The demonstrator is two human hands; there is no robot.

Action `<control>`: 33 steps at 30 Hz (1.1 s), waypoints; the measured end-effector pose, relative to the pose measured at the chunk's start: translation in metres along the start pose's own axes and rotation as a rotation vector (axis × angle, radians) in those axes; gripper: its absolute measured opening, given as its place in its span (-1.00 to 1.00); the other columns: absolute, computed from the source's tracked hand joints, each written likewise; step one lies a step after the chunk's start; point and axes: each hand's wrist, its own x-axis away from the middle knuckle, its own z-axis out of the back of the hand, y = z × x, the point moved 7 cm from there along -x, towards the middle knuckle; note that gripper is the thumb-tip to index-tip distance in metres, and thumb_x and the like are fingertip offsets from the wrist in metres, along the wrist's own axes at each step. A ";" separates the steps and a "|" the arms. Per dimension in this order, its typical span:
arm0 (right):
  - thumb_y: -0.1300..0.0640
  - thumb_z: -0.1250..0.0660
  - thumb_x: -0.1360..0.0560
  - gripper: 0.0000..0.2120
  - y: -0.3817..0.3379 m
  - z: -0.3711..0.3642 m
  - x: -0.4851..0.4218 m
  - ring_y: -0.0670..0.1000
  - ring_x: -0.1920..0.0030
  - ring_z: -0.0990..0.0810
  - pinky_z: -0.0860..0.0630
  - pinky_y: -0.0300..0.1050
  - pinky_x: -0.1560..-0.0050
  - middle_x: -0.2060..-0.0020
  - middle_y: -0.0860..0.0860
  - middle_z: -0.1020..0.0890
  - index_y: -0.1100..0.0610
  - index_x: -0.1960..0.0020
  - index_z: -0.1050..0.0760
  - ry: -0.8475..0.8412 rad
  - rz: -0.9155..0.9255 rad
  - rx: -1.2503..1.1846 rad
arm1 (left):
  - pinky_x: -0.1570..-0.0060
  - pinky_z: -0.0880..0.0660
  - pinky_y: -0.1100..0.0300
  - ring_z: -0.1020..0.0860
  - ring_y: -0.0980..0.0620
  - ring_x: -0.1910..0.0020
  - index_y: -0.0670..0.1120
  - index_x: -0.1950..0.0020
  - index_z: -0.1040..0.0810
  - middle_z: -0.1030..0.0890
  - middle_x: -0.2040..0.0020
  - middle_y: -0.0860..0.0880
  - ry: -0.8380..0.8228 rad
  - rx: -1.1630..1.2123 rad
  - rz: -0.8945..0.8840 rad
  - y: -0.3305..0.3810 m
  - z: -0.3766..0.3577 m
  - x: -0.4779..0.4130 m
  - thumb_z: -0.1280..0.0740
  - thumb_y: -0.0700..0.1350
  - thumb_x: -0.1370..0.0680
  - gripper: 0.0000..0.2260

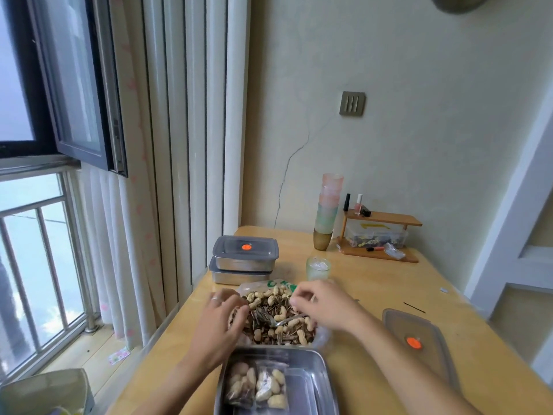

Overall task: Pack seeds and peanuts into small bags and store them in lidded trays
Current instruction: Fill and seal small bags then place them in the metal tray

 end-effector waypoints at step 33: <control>0.16 -0.42 -0.56 -0.71 0.126 0.035 -0.157 0.15 0.15 -0.71 -0.65 0.02 -0.04 0.30 0.07 -0.68 0.09 0.35 -0.65 0.258 -0.406 0.152 | -0.24 -0.41 0.03 -0.41 0.18 -0.18 0.22 -0.20 -0.47 -0.43 -0.13 0.26 -0.136 -0.023 0.067 -0.063 -0.033 -0.008 0.09 0.33 -0.65 -0.59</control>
